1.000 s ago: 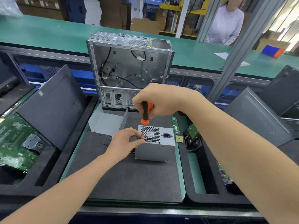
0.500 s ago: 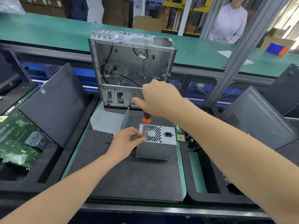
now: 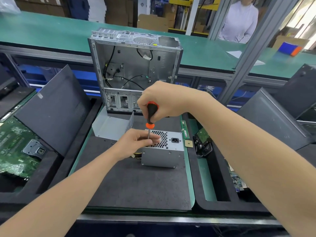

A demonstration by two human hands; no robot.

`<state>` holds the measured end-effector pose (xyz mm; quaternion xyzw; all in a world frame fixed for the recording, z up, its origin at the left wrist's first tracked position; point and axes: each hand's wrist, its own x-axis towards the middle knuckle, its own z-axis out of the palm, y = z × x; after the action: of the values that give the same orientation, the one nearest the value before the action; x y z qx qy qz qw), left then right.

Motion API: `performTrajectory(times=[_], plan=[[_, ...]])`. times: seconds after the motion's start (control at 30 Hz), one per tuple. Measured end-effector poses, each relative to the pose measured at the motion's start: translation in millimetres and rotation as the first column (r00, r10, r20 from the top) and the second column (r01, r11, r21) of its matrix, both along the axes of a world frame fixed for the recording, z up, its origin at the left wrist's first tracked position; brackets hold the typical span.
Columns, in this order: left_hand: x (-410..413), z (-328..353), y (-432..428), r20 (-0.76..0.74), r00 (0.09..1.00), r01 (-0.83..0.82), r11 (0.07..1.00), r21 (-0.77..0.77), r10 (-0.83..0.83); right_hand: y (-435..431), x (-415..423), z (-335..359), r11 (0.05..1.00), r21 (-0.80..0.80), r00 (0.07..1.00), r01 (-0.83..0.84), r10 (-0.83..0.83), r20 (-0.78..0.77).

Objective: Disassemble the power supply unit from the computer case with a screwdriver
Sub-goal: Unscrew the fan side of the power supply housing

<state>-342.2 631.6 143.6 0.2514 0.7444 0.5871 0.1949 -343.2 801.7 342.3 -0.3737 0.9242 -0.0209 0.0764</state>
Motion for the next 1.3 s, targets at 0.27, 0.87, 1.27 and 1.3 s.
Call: performTrajectory(times=[0.27, 0.87, 1.27, 1.3], plan=[[3, 2, 3, -0.013, 0.999, -0.033, 0.999, 0.006, 0.033, -7, 11, -14, 0.956, 0.062, 0.946, 0.286, -0.271, -0.179], [-2, -2, -1, -0.039, 0.999, 0.008, 0.998, -0.060, -0.011, -5, 16, -4, 0.996, -0.026, 0.995, 0.082, -0.081, 0.053], [-2, -6, -2, -0.032, 0.999, 0.003, 0.999, -0.043, -0.004, -17, 14, -10, 0.915, -0.018, 0.913, 0.404, -0.404, -0.051], [-2, -6, -2, -0.029, 1.000, 0.006, 0.999, -0.041, -0.007, -14, 13, -4, 0.943, -0.025, 0.944, 0.330, -0.331, -0.008]])
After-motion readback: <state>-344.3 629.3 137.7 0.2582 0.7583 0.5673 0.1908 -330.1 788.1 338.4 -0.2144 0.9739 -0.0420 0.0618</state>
